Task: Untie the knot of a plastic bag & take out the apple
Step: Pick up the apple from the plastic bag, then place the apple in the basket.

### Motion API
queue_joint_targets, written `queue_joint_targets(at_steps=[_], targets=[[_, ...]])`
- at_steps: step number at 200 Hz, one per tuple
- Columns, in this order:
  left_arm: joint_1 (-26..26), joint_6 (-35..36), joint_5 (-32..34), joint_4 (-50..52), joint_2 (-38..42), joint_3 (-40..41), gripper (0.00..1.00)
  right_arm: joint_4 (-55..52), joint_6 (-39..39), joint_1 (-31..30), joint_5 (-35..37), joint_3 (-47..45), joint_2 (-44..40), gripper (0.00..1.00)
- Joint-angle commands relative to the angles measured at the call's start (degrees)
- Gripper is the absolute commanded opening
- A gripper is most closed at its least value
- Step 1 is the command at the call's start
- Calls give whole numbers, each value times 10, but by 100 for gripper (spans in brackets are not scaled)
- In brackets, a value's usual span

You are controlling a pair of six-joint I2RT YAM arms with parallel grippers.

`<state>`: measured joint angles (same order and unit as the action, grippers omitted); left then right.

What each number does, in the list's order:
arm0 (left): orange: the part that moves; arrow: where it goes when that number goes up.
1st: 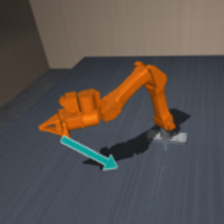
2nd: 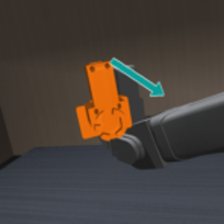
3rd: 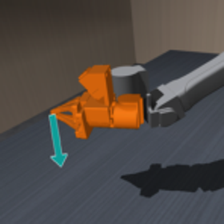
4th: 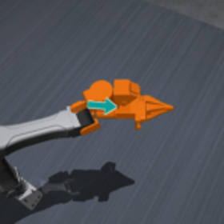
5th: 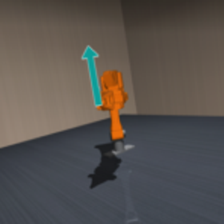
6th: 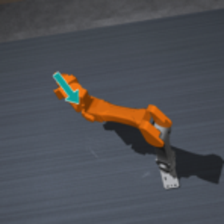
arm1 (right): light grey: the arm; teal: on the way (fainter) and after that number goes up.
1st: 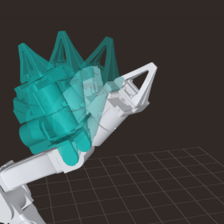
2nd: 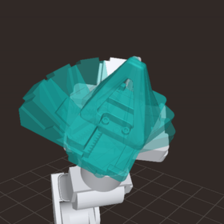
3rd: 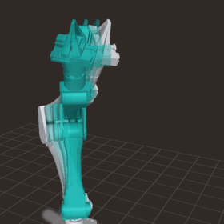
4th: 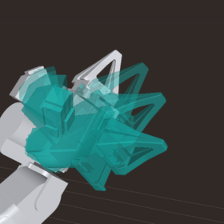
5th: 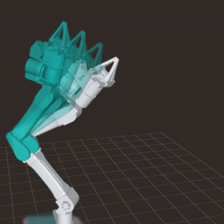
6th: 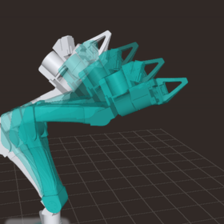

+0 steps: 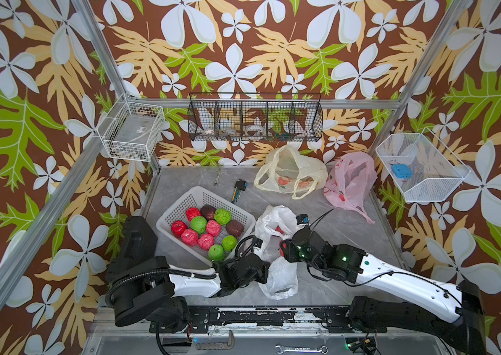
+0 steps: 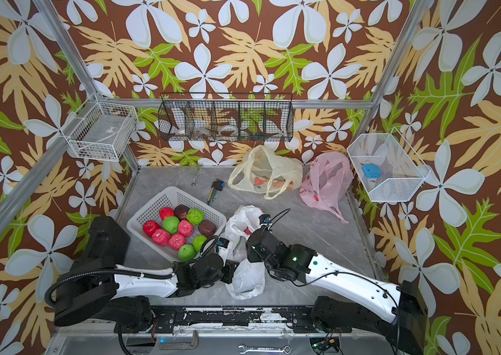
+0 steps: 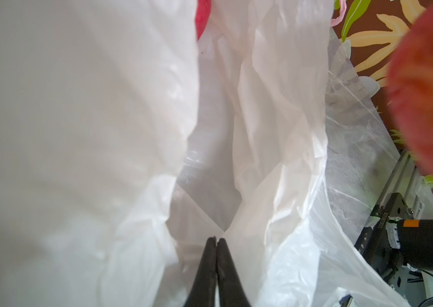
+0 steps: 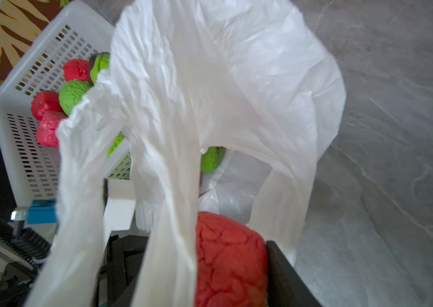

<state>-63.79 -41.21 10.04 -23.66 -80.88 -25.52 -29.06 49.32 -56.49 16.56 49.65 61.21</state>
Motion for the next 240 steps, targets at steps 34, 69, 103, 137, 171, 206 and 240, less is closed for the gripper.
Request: queue_joint_targets(at_steps=[34, 69, 103, 137, 171, 206, 240], targets=[[2, -6, 2, -20, 24, 40, 0, -62, -27, 1, 82, 68, -53, 48], [1, -1, -5, -35, 41, 68, 0, -16, -101, 27, 83, 151, 7, 49], [0, -9, -6, -84, 69, 121, 0, -6, -199, 31, 43, 331, 176, 50], [-1, 1, -1, -82, 94, 139, 0, 17, -262, 31, -26, 482, 350, 51], [0, 6, 3, -76, 107, 145, 0, 20, -291, 31, -140, 652, 548, 51], [-1, 7, 8, -49, 103, 137, 0, 29, -298, 31, -202, 800, 716, 50], [-4, -17, 27, -61, 111, 153, 0, 102, -311, 31, -289, 869, 815, 53]])
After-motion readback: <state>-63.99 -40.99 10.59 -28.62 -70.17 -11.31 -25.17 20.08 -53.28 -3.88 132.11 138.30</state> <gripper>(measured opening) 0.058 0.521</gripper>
